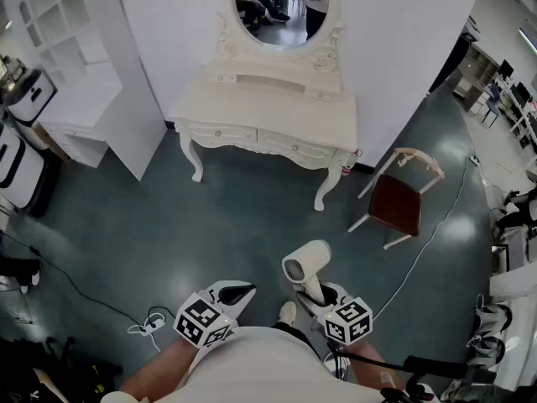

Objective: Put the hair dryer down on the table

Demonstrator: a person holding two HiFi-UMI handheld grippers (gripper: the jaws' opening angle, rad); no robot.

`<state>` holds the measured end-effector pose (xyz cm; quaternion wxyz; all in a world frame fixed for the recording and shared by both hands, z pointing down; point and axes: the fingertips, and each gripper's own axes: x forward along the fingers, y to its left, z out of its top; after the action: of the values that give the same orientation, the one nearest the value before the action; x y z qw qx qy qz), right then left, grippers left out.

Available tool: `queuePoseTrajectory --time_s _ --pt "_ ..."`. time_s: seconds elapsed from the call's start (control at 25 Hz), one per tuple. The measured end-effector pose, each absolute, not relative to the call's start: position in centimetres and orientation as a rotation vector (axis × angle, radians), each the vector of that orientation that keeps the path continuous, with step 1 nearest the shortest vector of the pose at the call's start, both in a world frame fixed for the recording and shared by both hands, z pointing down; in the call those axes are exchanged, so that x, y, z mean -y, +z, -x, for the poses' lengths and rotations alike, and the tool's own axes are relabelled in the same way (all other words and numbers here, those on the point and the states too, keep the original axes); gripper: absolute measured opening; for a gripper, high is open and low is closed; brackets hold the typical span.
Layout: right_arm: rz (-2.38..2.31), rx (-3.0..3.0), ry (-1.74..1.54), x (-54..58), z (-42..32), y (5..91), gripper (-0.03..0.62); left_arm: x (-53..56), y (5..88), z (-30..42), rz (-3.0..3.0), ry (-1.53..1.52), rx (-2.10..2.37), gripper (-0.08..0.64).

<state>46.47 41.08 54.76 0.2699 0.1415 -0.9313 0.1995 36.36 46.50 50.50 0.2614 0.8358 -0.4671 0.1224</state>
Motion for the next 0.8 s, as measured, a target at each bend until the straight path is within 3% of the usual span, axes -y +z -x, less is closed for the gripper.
queuePoseTrajectory --time_s 0.48,0.8 --pt "-0.326 2.493 0.536 -52.6 -32.2 56.3 0.170 -59.3 53.9 -20.6 -2.151 0.276 1.383 0.002" --pt "-0.385 2.433 0.566 -47.5 -29.3 56.7 0.169 -54.1 54.3 -17.3 -2.163 0.215 1.353 0.002"
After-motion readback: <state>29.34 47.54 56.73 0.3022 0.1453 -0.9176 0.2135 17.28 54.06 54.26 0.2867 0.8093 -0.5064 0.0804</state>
